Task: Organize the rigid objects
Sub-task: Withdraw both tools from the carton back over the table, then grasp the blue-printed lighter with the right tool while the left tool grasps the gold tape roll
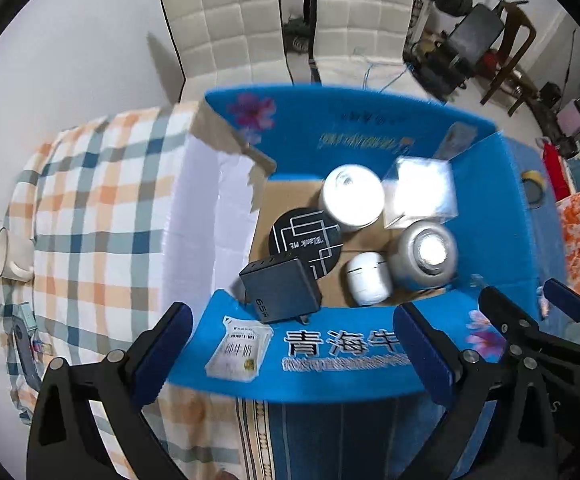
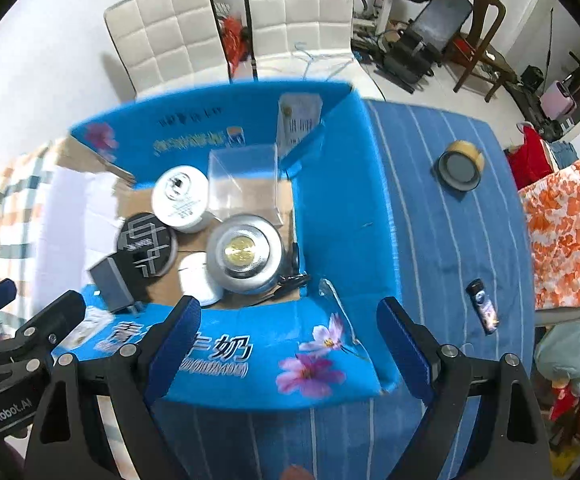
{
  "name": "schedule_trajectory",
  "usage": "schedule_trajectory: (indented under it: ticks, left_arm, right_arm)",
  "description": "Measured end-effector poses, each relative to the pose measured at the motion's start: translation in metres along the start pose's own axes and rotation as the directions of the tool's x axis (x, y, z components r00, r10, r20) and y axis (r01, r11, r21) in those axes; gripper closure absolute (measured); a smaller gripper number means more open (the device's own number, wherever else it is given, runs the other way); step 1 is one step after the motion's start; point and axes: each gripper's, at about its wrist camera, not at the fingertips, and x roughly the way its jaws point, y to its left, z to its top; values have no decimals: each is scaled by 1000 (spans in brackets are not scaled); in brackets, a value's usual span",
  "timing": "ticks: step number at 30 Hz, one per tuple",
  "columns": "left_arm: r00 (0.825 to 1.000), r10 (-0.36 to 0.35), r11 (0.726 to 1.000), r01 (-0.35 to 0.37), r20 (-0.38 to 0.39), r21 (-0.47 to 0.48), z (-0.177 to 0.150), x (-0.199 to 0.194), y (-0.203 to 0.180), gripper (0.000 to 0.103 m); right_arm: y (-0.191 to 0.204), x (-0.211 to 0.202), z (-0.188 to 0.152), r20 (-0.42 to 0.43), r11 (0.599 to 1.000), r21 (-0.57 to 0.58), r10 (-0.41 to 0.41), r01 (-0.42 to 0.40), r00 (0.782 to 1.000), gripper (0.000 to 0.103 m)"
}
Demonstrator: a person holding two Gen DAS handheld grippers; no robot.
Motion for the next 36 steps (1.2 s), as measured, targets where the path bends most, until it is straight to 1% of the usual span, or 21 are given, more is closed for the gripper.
schedule_trajectory:
  ticks: [3, 7, 11, 14, 16, 18, 21, 24, 29, 33, 36]
  left_arm:
    - [999, -10, 1000, 10, 40, -1, -2, -29, -2, 0]
    - [996, -30, 999, 31, 85, -13, -6, -57, -2, 0]
    - [991, -41, 999, 44, 124, -21, -10, -82, -8, 0]
    - [988, -46, 999, 48, 148, -10, -12, -96, -21, 0]
    - [987, -54, 999, 53, 150, 7, -11, -98, -34, 0]
    - [988, -66, 998, 63, 141, 28, -10, -97, -51, 0]
    - [988, -90, 994, 81, 124, 77, -6, -87, -85, 0]
    - [988, -118, 988, 107, 99, 114, -2, -74, -118, 0]
    - [990, -135, 975, 123, 53, 185, 10, -43, -180, 0]
    - [995, -96, 969, 95, -7, 228, 19, -1, -223, 0]
    - [997, -60, 969, 71, -53, 235, 21, 26, -242, 0]
  right_arm:
    - [-3, -31, -1, 32, 1000, -3, 24, -24, 999, 11]
    - [-9, -71, -3, 80, 998, -18, 58, -57, 995, 11]
    - [-20, -97, -7, 100, 995, -11, 102, -102, 990, 11]
    - [-31, -109, -9, 109, 994, -1, 111, -112, 988, 11]
    - [-44, -112, -10, 106, 993, 15, 111, -113, 988, 11]
    - [-66, -113, -12, 97, 994, 42, 100, -105, 990, 11]
    - [-98, -106, -15, 84, 994, 81, 62, -69, 995, 11]
    - [-141, -95, -17, 57, 990, 137, 17, -25, 998, 11]
    - [-212, -63, -15, -1, 976, 211, -58, 57, 998, 11]
    - [-263, -13, -12, -76, 964, 247, -78, 95, 994, 11]
    - [-286, 31, -10, -123, 966, 237, -80, 107, 989, 11]
